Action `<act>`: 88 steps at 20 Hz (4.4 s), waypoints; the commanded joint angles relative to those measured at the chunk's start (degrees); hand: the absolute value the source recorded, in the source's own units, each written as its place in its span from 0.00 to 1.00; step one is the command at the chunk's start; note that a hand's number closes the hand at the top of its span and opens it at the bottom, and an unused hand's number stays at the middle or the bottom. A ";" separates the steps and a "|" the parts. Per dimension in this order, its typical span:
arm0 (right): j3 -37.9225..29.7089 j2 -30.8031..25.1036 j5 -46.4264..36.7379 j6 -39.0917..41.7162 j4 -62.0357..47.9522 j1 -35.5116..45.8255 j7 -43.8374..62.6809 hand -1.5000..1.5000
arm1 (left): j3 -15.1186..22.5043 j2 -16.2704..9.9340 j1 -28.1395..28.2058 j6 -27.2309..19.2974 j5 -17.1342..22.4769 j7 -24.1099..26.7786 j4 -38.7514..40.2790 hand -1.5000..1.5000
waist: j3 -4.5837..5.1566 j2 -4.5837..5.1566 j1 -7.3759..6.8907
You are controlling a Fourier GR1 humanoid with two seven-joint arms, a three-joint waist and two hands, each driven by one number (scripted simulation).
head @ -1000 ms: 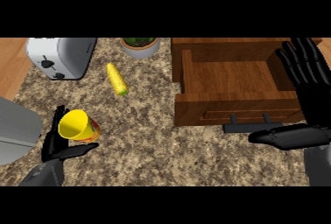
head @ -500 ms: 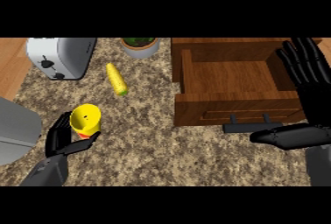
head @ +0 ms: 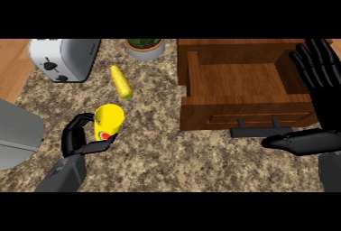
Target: Pick up the cup, place it into the drawer and close the drawer
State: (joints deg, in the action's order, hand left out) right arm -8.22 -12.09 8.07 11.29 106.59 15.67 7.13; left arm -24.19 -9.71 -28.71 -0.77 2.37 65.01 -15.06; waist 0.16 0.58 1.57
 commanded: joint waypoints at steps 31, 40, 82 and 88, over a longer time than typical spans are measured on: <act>0.17 0.02 -2.83 0.08 -2.43 -1.01 -2.90 0.00 | 25.54 9.70 -40.21 -14.73 7.98 -44.64 -23.23 1.00 | -0.20 -0.33 0.48; -0.81 0.10 -0.93 0.92 -3.42 1.01 -4.92 0.00 | 32.08 9.71 -48.31 -19.81 11.20 -49.37 -6.48 1.00 | -0.28 0.61 3.44; 24.28 -9.36 -25.28 15.57 -11.66 -1.03 -3.95 0.00 | 37.61 9.71 -41.15 -14.00 35.11 -33.63 -8.32 0.00 | -0.24 0.04 -0.63; 29.18 -6.33 -34.21 11.23 -33.82 5.45 -11.62 0.00 | 38.34 9.70 -36.50 -13.33 36.05 -33.43 -13.20 0.00 | -0.26 -0.07 -3.91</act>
State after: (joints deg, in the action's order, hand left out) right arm 18.56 -19.85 -20.31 25.20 84.90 18.18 0.55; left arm 13.82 -0.14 -67.01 -14.44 37.86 31.51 -25.55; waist -0.06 0.56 -0.39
